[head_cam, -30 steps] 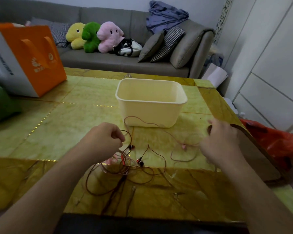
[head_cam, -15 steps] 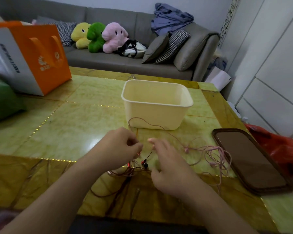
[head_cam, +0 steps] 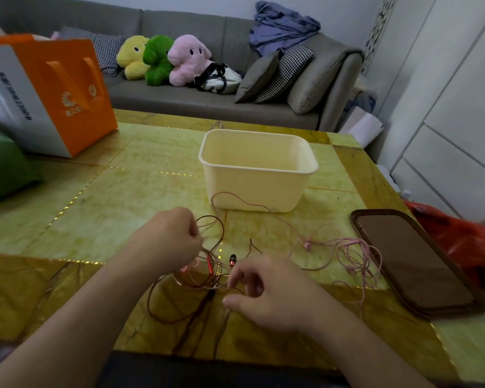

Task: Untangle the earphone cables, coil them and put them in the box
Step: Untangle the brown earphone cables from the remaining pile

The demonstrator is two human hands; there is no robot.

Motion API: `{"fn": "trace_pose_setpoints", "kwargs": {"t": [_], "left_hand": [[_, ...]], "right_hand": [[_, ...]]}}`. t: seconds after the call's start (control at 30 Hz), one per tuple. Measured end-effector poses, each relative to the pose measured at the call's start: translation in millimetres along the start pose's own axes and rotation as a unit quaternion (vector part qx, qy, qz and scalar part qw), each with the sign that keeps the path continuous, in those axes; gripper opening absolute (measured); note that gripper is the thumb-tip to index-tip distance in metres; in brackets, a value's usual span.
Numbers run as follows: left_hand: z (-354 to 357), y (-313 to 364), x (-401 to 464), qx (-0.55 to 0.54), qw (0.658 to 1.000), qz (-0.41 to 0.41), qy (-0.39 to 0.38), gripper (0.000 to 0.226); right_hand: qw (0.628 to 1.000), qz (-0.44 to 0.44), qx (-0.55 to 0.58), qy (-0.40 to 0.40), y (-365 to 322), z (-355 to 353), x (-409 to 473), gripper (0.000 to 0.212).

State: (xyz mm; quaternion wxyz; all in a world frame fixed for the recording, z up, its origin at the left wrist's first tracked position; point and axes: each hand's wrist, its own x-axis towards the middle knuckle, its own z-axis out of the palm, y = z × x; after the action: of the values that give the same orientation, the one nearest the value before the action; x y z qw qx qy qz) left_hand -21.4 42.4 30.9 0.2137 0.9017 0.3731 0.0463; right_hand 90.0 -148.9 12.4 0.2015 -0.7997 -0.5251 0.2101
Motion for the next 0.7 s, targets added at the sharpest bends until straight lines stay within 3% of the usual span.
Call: {"fn": "trace_pose_setpoints", "kwargs": {"t": [0.1,0.17,0.23,0.33,0.47,0.6,0.7], "left_hand": [[-5.2,-15.1,5.5,0.097,0.992,-0.066,-0.052,0.045],[-8.9,-17.1,4.2,0.122,0.986,-0.075,-0.084,0.055],[-7.5,-14.0,2.5,0.105,0.990,-0.058,-0.068,0.047],[-0.6,-1.0,-2.1,0.017,1.000,0.010,-0.021,0.018],[15.0,10.4,-5.1,0.024,0.986,0.135,-0.095,0.030],[29.3,5.8,-2.9,0.060,0.981,0.156,-0.095,0.032],[26.3,4.4,0.5,0.052,0.984,0.158,-0.057,0.013]], "right_hand": [[0.992,0.011,-0.123,-0.021,-5.3,6.8,0.6,0.021],[0.989,0.029,-0.144,-0.006,-3.0,8.8,2.3,0.010],[0.987,0.053,-0.151,0.000,0.6,7.8,3.4,0.008],[0.989,0.063,-0.124,0.041,-1.0,2.7,3.7,0.003],[0.991,0.026,-0.106,0.076,-8.5,7.7,5.8,0.025],[0.989,0.017,-0.128,0.073,-5.9,18.1,8.4,0.012],[0.988,-0.005,-0.061,0.141,-0.5,13.9,13.6,0.006]]}}
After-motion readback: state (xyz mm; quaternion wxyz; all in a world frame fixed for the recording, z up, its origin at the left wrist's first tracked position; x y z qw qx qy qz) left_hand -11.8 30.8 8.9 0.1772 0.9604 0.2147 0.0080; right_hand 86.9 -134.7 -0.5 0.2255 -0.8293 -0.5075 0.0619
